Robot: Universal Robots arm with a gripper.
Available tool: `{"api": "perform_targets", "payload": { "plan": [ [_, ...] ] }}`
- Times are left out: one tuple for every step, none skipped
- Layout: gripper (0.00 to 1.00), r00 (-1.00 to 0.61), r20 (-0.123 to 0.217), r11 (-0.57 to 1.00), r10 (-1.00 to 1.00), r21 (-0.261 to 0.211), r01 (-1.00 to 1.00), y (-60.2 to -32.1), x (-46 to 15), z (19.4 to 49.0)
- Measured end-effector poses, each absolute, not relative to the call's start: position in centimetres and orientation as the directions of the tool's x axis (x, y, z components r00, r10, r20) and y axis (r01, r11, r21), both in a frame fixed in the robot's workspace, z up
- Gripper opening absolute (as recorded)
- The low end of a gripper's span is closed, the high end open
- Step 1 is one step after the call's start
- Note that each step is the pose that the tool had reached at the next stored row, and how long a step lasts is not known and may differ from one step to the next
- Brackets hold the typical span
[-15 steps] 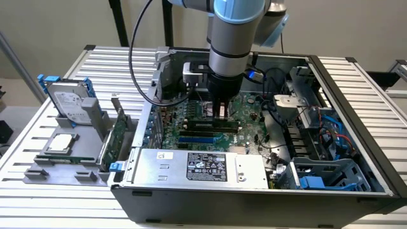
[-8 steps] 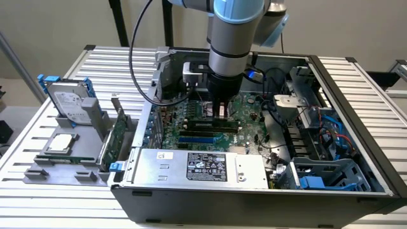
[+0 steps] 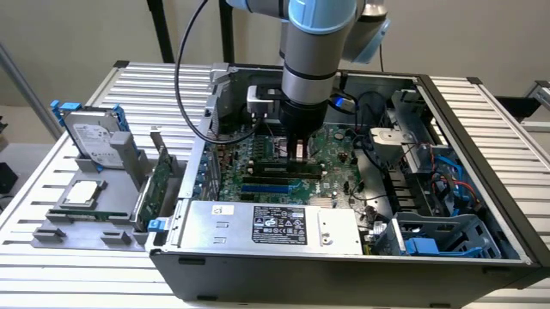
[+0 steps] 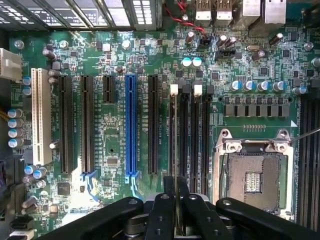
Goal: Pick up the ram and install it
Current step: 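Press down the ram until it locks into place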
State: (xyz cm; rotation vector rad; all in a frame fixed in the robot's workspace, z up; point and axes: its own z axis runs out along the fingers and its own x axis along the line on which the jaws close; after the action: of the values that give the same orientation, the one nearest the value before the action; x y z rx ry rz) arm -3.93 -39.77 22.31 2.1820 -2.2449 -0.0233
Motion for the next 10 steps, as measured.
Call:
{"api": "perform_targets", "payload": {
  "plan": [
    [0.0,-0.028,-0.002,0.028,-1.0,0.018,-0.999,-39.8,-3.9,22.3],
    [1.0,-0.028,-0.002,0.028,-1.0,0.018,-0.999,-39.8,-3.9,22.3],
    [1.0,-0.028,-0.002,0.028,-1.0,0.018,-0.999,-39.8,-3.9,22.3],
    [1.0,-0.028,-0.002,0.028,-1.0,0.018,-0.999,-39.8,-3.9,22.3],
    [1.0,-0.028,-0.002,0.028,-1.0,0.018,-0.999,-39.8,-3.9,22.3],
    [1.0,-0.029,-0.002,0.028,-1.0,0.018,-0.999,-39.8,-3.9,22.4],
    [1.0,-0.029,-0.002,0.028,-1.0,0.018,-0.999,-39.8,-3.9,22.6],
    [1.0,-0.029,-0.002,0.029,-1.0,0.018,-0.999,-39.8,-3.9,22.9],
    [1.0,-0.029,-0.002,0.029,-1.0,0.019,-0.999,-39.8,-3.9,23.2],
    [1.0,-0.029,-0.002,0.029,-1.0,0.019,-0.999,-39.8,-3.9,23.6]
  ]
}}
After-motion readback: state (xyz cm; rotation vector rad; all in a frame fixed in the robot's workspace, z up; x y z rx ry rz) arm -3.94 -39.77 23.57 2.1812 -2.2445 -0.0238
